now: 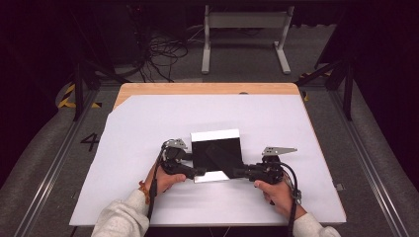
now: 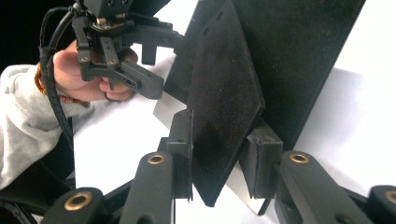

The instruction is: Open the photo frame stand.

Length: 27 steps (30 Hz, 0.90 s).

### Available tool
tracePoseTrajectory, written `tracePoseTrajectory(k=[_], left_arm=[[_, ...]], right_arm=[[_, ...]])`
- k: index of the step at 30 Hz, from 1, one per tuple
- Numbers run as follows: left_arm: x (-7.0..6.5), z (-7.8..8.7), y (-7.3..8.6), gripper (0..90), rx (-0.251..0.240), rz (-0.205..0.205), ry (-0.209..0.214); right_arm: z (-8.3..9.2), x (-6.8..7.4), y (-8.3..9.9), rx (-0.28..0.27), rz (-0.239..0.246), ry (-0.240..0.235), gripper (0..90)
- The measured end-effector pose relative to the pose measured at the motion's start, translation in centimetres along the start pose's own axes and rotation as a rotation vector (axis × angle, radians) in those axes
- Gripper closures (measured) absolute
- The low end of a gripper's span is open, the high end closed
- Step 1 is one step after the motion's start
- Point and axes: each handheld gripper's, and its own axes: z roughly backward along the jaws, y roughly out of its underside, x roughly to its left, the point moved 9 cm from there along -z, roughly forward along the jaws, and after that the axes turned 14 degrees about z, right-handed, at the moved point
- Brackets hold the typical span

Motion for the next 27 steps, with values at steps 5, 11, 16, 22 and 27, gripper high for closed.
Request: tracePoseTrajectory(k=[5,11,16,22,27], left_arm=[[-0.4,-0.3,-0.2,18.0,-0.003,-0.027,-0.006],[-0.8,-0.1,-0.9,34.6,-0.035,-0.075,-0.037],[-1.0,0.7,-1.4,44.9,-0.070,-0.115,-0.051],[-1.4,1.6,-2.4,54.7,-0.143,-0.189,-0.123],[-1.8,2.2,-2.7,58.6,-0.179,-0.265,-0.192]], right_arm=[[0.1,0.2,-0.1,-0.005,0.018,-0.011,68.5],[0.2,0.2,0.0,0.018,0.049,0.003,68.6],[0.2,0.0,0.1,0.033,0.045,0.022,68.8],[0.3,-0.3,-0.1,0.037,0.043,0.063,73.6],[0.1,-0.2,0.1,0.056,0.071,0.083,76.6]])
